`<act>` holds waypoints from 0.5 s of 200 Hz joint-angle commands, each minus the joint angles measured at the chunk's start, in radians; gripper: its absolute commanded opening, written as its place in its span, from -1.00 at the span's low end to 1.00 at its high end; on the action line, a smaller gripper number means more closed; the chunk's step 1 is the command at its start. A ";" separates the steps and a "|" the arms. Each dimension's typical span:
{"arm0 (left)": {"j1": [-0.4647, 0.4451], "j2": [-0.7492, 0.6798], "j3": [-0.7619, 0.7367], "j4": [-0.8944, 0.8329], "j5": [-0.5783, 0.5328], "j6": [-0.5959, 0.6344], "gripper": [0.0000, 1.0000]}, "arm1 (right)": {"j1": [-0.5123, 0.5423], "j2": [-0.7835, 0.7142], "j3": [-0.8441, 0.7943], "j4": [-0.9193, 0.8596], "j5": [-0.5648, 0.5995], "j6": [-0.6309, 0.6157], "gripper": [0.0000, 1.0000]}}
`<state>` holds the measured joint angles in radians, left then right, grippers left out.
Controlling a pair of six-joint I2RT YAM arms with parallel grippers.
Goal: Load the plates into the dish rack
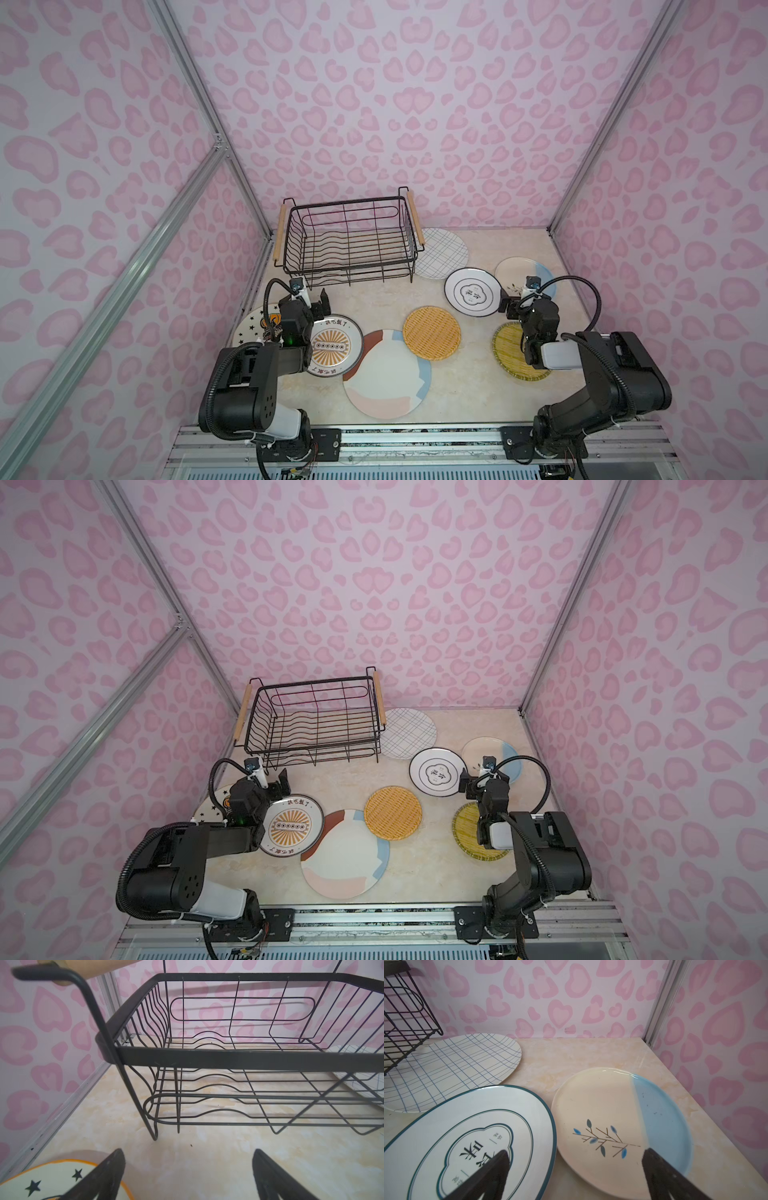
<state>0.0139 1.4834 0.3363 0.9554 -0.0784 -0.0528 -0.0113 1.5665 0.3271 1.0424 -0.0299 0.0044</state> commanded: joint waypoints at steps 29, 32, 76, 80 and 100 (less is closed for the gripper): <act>-0.002 -0.006 -0.005 0.031 -0.005 0.005 0.95 | 0.001 0.001 -0.005 0.013 0.001 -0.003 0.99; -0.001 -0.007 -0.005 0.031 -0.005 0.005 0.95 | 0.001 0.002 -0.004 0.014 0.001 -0.003 0.99; -0.001 -0.005 -0.003 0.029 -0.005 0.005 0.95 | 0.001 0.003 -0.004 0.014 0.002 -0.003 0.99; -0.001 -0.006 -0.003 0.029 -0.005 0.005 0.95 | 0.001 0.001 -0.004 0.013 0.001 -0.004 0.99; -0.001 -0.005 -0.001 0.026 -0.005 0.005 0.95 | 0.001 0.001 -0.004 0.013 0.002 -0.003 0.99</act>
<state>0.0128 1.4830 0.3347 0.9562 -0.0784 -0.0525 -0.0113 1.5665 0.3271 1.0424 -0.0299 0.0044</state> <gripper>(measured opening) 0.973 0.996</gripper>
